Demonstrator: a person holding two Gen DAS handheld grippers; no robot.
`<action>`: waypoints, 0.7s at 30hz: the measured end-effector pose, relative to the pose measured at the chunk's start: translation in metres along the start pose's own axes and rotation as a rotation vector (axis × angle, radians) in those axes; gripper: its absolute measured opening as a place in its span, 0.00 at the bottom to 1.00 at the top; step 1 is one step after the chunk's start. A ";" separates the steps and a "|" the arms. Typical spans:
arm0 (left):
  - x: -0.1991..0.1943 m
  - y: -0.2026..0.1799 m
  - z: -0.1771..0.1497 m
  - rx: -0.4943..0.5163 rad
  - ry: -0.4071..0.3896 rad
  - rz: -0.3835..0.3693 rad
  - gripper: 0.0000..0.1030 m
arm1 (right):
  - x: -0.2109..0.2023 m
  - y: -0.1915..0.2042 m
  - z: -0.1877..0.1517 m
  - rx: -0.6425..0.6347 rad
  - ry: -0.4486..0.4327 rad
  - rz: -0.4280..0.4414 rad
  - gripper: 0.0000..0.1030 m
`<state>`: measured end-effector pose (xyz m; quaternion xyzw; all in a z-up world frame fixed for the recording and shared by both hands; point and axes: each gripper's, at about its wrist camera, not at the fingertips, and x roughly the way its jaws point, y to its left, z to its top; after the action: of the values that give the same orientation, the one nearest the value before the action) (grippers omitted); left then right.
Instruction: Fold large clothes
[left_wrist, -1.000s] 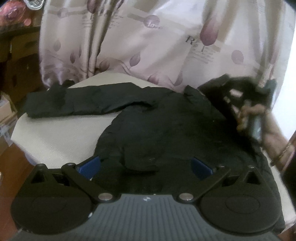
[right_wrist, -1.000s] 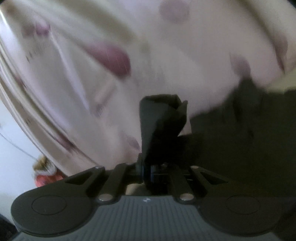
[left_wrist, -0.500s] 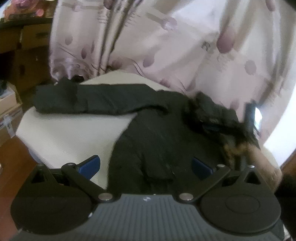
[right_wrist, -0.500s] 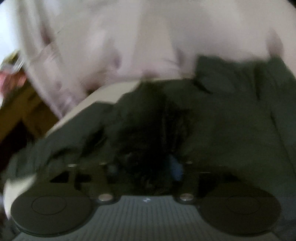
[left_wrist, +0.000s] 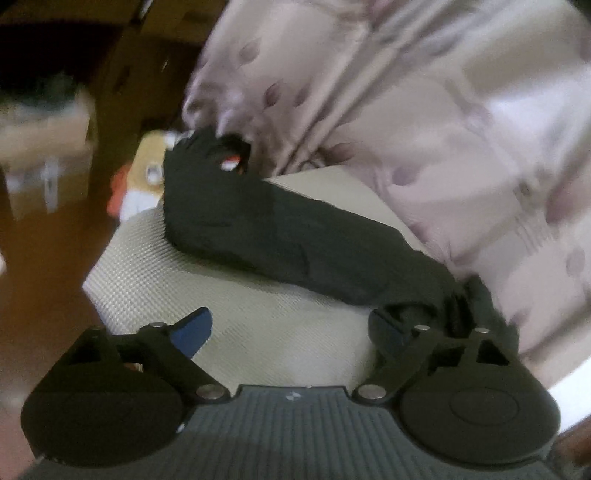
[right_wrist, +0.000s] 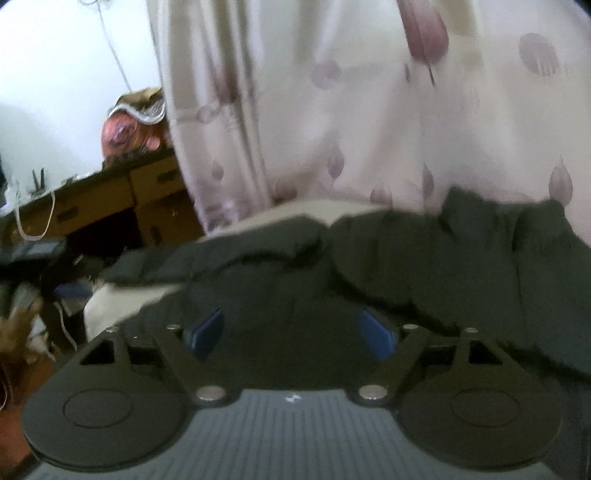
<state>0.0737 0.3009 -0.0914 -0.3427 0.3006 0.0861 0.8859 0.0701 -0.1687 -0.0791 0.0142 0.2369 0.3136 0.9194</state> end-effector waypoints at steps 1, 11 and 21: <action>0.009 0.007 0.007 -0.040 0.008 0.019 0.80 | 0.000 0.001 -0.004 0.000 0.006 -0.004 0.79; 0.064 0.044 0.050 -0.235 0.027 0.013 0.03 | -0.034 -0.021 -0.020 0.185 -0.021 -0.040 0.79; 0.031 -0.075 0.087 0.032 -0.158 0.000 0.03 | -0.070 -0.057 -0.034 0.354 -0.086 -0.096 0.79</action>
<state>0.1673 0.3008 -0.0174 -0.3206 0.2311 0.1079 0.9122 0.0389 -0.2595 -0.0891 0.1780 0.2493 0.2221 0.9257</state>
